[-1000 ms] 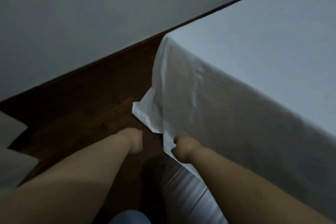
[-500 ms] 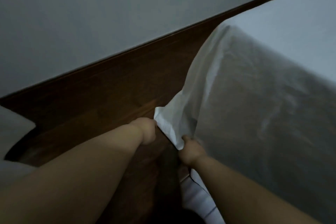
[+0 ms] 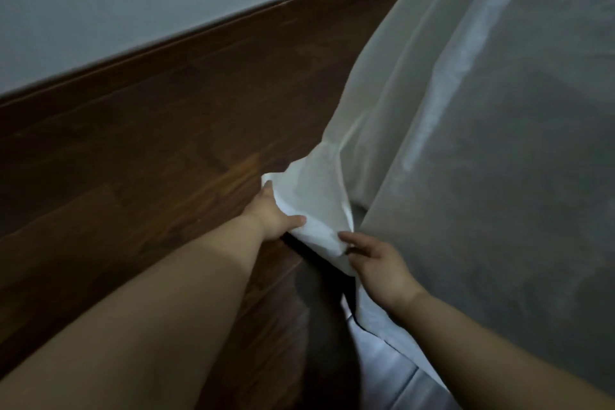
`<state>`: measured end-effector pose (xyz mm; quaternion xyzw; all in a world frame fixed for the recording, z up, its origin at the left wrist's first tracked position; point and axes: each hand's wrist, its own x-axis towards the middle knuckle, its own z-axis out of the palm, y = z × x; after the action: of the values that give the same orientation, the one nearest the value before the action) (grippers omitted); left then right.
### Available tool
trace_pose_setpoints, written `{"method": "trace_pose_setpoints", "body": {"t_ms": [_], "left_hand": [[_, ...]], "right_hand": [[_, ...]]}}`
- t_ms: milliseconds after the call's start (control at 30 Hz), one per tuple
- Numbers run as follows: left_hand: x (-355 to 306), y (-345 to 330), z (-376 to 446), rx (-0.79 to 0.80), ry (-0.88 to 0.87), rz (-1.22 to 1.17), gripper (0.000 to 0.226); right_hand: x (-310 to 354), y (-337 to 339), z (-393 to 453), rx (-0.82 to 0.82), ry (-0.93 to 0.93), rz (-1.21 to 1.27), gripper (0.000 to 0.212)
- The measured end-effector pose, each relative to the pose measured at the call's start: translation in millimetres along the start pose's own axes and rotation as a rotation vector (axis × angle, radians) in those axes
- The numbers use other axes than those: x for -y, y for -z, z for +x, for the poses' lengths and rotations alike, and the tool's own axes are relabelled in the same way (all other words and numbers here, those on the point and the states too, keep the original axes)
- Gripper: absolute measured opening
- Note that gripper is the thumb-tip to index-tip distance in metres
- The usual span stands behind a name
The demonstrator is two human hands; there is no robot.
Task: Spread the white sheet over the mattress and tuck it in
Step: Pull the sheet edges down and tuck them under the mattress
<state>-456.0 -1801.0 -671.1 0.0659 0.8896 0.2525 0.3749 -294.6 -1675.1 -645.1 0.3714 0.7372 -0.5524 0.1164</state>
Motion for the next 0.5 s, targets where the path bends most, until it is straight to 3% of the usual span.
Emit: {"method": "trace_pose_setpoints", "body": {"t_ms": [67, 133, 200, 300, 400, 500], "left_hand": [[-7.6, -14.6, 9.1, 0.061, -0.018, 0.121, 0.103], [-12.9, -20.9, 8.0, 0.055, -0.085, 0.278, 0.067], [-13.5, -16.6, 3.9, -0.004, -0.079, 0.260, 0.042], [5.4, 10.5, -1.2, -0.183, 0.030, 0.051, 0.043], [31.7, 64.5, -10.5, -0.415, 0.162, -0.377, 0.044], [52.5, 111.9, -36.4, -0.432, 0.170, -0.785, 0.043]], "right_hand": [[-1.6, 0.5, 0.5, 0.024, 0.003, 0.059, 0.041], [1.4, 0.9, -0.4, 0.014, -0.020, 0.112, 0.040], [10.0, -0.1, -3.2, -0.005, -0.033, 0.145, 0.039], [18.1, -8.8, -2.8, -0.040, -0.016, 0.124, 0.036], [25.4, -22.0, 8.0, -0.119, 0.029, -0.002, 0.025], [36.4, -34.9, 15.1, -0.164, 0.021, -0.185, 0.028]]}}
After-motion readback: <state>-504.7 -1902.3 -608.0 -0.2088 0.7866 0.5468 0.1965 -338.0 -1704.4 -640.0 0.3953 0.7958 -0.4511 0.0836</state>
